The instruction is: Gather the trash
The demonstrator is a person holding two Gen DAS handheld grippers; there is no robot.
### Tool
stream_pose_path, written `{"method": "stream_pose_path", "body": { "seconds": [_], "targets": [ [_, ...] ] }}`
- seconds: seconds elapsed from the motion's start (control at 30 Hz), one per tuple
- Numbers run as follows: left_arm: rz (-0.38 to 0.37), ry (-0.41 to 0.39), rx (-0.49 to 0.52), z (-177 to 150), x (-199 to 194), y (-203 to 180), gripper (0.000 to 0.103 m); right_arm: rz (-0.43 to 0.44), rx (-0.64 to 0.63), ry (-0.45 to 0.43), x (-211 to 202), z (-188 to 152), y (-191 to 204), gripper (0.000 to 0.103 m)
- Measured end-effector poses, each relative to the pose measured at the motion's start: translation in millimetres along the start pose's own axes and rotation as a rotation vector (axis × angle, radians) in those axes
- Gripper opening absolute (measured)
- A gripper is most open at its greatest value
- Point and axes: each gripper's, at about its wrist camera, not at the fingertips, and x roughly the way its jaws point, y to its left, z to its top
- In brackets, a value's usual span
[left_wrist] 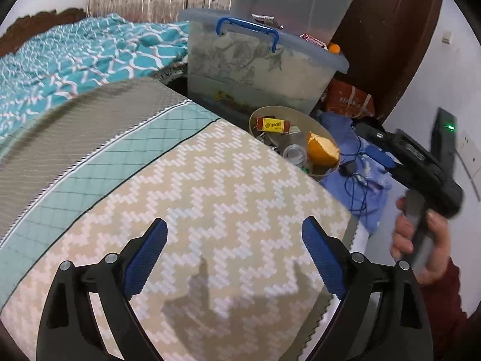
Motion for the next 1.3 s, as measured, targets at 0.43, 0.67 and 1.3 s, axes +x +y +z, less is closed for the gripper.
{"method": "stream_pose_path", "body": {
  "seconds": [0.43, 0.67, 1.3],
  "targets": [
    [0.186, -0.079, -0.033, -59, -63, 41, 0.094, 0.012, -0.009, 0.094, -24, -98, 70, 0.088],
    [0.242, -0.114, -0.043, -87, -90, 54, 0.094, -0.01, -0.009, 0.119, -45, -129, 95, 0.093],
    [0.475, -0.265, -0.04, -129, -154, 62, 0.095, -0.093, -0.108, -0.008, -104, -172, 147, 0.1]
  ]
}}
